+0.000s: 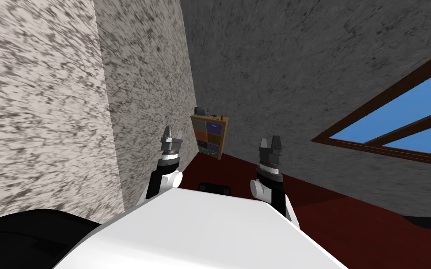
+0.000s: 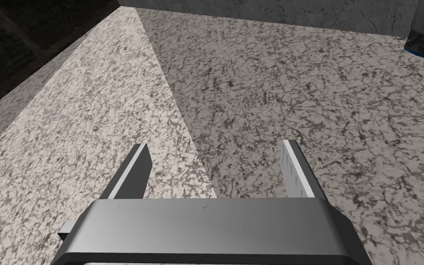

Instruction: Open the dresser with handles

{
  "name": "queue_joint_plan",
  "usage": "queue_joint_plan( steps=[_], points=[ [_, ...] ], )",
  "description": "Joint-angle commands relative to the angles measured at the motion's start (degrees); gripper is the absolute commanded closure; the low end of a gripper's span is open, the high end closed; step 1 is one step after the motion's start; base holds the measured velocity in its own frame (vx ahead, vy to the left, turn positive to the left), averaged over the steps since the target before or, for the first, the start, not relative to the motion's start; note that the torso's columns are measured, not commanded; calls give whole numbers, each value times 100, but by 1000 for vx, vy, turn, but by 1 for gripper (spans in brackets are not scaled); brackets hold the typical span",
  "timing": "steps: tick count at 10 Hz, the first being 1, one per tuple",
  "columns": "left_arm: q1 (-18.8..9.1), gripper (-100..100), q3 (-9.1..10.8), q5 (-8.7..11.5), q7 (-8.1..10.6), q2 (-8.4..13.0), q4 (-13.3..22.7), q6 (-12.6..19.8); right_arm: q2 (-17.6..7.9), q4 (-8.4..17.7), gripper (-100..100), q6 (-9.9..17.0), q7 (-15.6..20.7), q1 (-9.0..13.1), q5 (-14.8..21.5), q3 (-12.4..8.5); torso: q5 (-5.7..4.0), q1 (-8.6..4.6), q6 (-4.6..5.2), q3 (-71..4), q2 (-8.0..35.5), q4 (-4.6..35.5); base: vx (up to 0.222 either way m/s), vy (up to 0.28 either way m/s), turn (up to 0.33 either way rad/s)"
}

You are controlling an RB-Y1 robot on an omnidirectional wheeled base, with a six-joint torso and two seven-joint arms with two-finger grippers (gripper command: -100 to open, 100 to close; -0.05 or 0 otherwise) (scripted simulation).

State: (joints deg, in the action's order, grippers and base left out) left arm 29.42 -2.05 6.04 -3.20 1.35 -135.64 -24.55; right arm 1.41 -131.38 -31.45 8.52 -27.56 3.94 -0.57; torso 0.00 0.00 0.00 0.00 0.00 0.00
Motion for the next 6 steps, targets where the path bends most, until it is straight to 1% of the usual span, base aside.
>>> queue_joint_plan(
  steps=[1, 3, 6],
  points=[
    [0, 0, 0, 0, 0, 0, 0, 0, 0, 0, 0, 0, 0, 0, 0, 0, 0, 0, 0, -467, 232, 235, 0, 0, 0],
    [0, 0, 0, 0, 0, 0, -1, 0, 0, -1, 0, 0, 0, 0, 0, 0, 0, 0, 0, -2014, 1003, 1006, 0, 0, 0],
    [0, 0, 0, 0, 0, 0, -1, 0, 0, -1, 0, 0, 0, 0, 0, 0, 0, 0, 0, -4536, 2269, 2268, 0, 0, 0]
  ],
)
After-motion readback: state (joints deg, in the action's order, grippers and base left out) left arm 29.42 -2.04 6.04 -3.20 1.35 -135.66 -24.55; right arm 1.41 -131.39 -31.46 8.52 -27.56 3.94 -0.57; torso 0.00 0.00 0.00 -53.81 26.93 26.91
